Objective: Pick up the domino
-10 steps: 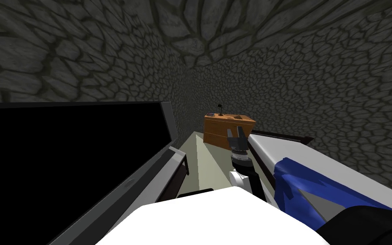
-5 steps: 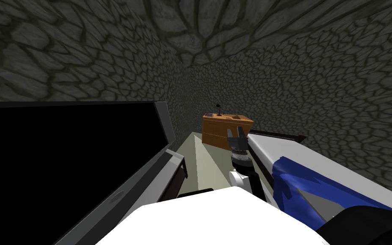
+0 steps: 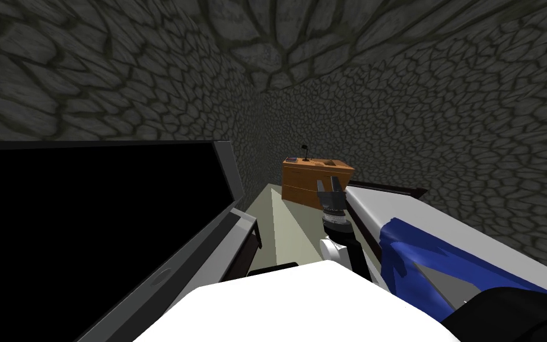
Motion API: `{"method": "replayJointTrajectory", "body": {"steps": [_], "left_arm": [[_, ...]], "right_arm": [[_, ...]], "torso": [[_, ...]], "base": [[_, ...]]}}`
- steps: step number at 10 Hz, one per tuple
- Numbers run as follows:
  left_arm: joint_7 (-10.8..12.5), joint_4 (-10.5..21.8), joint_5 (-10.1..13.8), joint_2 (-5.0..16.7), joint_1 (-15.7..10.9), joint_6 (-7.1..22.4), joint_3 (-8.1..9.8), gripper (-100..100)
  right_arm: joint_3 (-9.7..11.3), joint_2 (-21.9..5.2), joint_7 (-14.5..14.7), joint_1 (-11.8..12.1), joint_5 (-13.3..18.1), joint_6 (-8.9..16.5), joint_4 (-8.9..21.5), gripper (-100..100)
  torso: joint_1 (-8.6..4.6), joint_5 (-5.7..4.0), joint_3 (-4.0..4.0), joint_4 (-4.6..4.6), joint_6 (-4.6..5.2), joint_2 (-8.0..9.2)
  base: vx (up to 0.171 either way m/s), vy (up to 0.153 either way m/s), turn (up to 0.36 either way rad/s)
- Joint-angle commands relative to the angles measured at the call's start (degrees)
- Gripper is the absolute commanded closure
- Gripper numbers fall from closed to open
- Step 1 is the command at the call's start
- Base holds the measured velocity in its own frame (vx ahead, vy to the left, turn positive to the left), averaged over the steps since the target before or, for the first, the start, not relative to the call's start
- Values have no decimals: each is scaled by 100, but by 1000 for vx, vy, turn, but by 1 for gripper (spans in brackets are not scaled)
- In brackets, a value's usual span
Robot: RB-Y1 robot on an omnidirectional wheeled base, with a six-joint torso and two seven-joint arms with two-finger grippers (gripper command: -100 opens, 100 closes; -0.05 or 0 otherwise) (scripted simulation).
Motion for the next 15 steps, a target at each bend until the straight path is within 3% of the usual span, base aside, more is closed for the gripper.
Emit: {"method": "replayJointTrajectory", "body": {"steps": [1, 4, 5, 6, 10, 11, 12, 15], "left_arm": [[40, 183, -129, -63, -186, 2, 40, -100], [110, 500, -313, -136, -481, -16, 78, -100], [76, 392, -275, -136, -400, 7, 86, -100], [80, 404, -283, -139, -411, 7, 88, 100], [77, 405, -284, -136, -408, 9, 88, 100], [77, 404, -284, -136, -408, 9, 88, 0], [54, 246, -166, -77, -245, -1, 48, 100], [-15, -71, 18, -5, 50, 17, 10, 100]], "right_arm": [[0, 0, 0, 0, 0, 0, 0, 0], [0, 0, 0, 0, 0, 0, 0, 0], [0, 0, 0, 0, 0, 0, 0, 0], [0, 0, 0, 0, 0, 0, 0, 0], [0, 0, 0, 0, 0, 0, 0, 0], [0, 0, 0, 0, 0, 0, 0, 0], [0, 0, 0, 0, 0, 0, 0, 0], [0, 0, 0, 0, 0, 0, 0, 0]], "torso": [[0, 0, 0, 0, 0, 0], [2, 0, 2, 0, -1, 3], [1, 0, 1, 0, -1, 2], [-2, -1, 0, 0, -2, 1], [-1, 2, 1, 1, -2, 0], [-1, 2, 1, 1, -2, 0], [-1, 1, 1, 1, -2, 1], [-10, -1, -1, -1, -7, -1]], "base": [[-13, 14, -44], [-13, 12, -32], [0, 0, 0], [0, 0, 0], [0, 0, 0], [0, 0, 0], [7, -5, 52], [13, -14, 44]]}}
